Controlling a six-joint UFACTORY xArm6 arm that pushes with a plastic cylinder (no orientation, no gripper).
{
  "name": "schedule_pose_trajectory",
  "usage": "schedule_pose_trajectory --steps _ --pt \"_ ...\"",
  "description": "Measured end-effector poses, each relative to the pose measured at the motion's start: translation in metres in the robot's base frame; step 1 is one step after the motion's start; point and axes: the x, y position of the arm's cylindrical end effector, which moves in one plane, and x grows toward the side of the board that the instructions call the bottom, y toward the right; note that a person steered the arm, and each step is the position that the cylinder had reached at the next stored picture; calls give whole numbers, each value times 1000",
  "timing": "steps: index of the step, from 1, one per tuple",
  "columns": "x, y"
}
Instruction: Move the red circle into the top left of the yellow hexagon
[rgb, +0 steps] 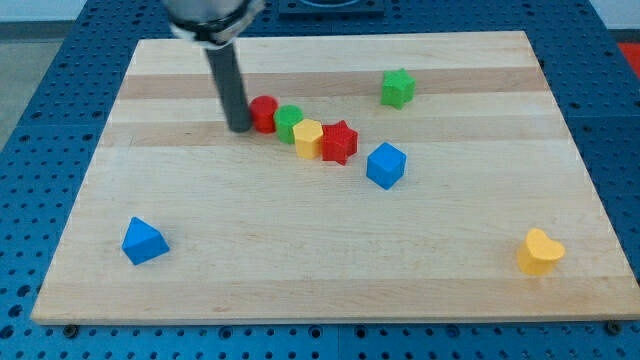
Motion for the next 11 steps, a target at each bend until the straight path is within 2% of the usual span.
schedule_pose_trajectory --steps 1,3,4,5,7,10,11 --pt "-7 7" --pt "-69 -31" --pt "-100 -15" --pt "-102 23" --pt "-54 26" --pt "-8 10" --pt "18 21"
